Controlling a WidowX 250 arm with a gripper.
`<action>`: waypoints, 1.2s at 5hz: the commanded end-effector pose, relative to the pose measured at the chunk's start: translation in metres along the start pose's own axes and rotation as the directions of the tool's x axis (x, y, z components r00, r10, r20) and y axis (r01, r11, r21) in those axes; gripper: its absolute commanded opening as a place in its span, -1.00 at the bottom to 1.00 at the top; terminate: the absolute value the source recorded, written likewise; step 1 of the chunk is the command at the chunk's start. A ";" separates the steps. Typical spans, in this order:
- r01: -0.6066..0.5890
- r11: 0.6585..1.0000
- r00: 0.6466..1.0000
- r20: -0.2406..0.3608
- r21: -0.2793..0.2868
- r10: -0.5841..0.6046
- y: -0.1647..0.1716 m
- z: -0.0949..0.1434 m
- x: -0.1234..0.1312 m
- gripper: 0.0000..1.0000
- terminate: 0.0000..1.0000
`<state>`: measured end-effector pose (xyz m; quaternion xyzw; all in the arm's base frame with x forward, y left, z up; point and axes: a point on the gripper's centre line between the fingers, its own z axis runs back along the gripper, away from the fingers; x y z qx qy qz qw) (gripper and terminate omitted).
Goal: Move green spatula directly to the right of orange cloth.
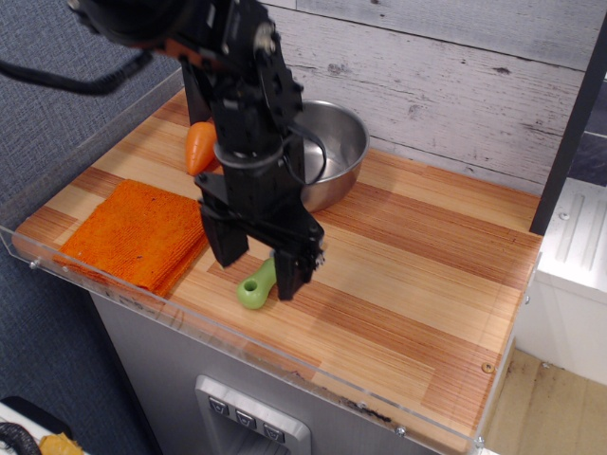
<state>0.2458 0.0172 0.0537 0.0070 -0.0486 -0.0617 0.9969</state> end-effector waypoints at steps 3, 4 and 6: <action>-0.110 0.994 0.989 0.104 0.003 0.109 0.028 0.099 0.020 1.00 -1.00; -0.058 0.998 0.997 0.046 -0.038 0.060 0.032 0.096 0.024 1.00 -1.00; -0.058 0.998 0.997 0.046 -0.038 0.060 0.032 0.096 0.024 1.00 1.00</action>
